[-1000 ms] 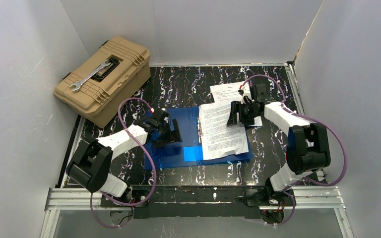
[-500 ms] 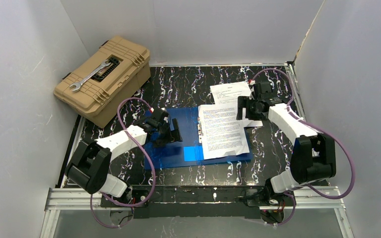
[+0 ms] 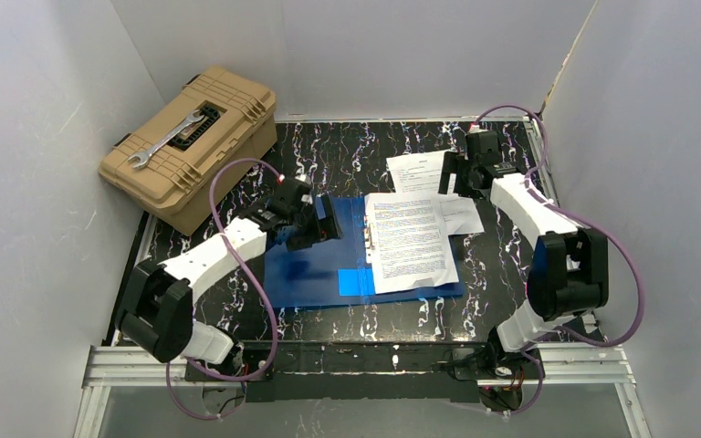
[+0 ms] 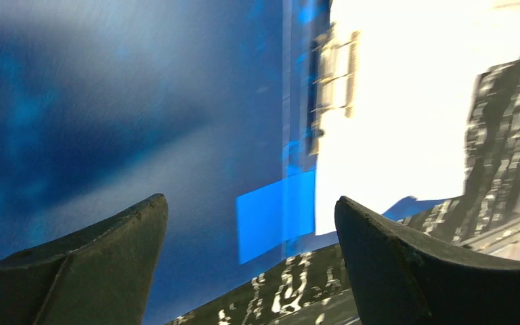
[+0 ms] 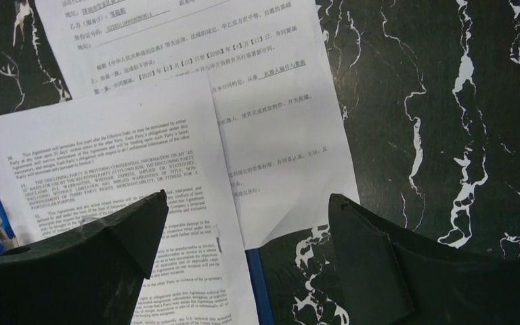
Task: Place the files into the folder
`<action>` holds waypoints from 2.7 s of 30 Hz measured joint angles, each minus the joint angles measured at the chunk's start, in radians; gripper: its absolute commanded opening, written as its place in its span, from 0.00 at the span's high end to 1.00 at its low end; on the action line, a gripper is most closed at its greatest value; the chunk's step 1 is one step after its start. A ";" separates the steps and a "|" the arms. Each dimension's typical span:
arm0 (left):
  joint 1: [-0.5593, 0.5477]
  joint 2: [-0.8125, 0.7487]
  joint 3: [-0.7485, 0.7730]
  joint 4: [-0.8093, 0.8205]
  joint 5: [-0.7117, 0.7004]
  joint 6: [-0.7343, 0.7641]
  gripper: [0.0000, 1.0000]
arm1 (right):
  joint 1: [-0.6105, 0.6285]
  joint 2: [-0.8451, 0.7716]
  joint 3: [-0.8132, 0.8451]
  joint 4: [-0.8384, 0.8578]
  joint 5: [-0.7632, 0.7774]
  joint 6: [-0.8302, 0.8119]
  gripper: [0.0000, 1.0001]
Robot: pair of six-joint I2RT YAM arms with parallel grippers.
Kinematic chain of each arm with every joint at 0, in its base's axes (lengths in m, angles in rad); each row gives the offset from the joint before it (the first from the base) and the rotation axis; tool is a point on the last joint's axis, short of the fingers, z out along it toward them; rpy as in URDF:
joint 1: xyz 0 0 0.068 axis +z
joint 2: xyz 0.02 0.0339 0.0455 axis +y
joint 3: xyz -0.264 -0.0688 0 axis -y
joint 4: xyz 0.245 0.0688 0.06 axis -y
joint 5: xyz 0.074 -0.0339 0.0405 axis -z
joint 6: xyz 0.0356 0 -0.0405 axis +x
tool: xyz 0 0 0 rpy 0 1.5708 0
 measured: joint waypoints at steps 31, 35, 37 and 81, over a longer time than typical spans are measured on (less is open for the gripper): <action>0.000 0.969 1.170 -0.068 0.249 0.124 0.06 | -0.232 0.251 0.034 0.229 -0.291 0.128 0.05; 0.005 1.078 1.312 -0.092 0.281 0.130 0.06 | -0.254 0.306 0.034 0.256 -0.327 0.158 0.06; 0.008 1.106 1.336 -0.090 0.295 0.124 0.07 | -0.261 0.327 0.034 0.270 -0.339 0.168 0.06; 0.033 1.348 1.550 0.055 0.577 -0.031 0.35 | -0.275 0.417 -0.040 0.534 -0.529 0.251 0.99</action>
